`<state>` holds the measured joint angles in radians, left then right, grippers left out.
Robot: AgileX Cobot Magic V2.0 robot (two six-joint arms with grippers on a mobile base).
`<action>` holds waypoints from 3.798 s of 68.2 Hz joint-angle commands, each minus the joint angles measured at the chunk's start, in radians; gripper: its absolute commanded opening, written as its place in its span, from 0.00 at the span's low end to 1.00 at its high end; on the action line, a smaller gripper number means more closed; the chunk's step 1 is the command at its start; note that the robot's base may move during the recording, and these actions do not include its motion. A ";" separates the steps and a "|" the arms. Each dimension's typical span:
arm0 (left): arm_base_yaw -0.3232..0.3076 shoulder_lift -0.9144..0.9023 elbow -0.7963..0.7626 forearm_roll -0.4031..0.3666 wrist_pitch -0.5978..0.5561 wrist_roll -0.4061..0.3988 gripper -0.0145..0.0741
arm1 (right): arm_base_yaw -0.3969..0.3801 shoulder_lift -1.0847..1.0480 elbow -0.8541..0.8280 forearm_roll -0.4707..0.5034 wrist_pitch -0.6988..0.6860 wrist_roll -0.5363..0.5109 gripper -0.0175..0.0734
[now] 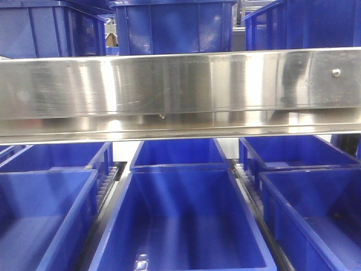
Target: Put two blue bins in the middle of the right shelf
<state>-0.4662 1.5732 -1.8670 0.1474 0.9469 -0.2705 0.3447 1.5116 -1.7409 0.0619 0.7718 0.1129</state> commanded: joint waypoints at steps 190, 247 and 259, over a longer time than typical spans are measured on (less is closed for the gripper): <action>-0.005 -0.030 -0.020 -0.002 -0.084 0.003 0.04 | -0.002 -0.019 -0.030 -0.013 -0.101 -0.009 0.02; -0.005 -0.030 -0.020 -0.002 -0.084 0.003 0.04 | -0.002 -0.019 -0.030 -0.013 -0.101 -0.009 0.02; -0.005 -0.030 -0.020 -0.002 -0.084 0.003 0.04 | -0.002 -0.019 -0.030 -0.013 -0.101 -0.009 0.02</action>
<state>-0.4662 1.5641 -1.8694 0.1646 0.9320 -0.2724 0.3447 1.5118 -1.7507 0.0591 0.7709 0.1129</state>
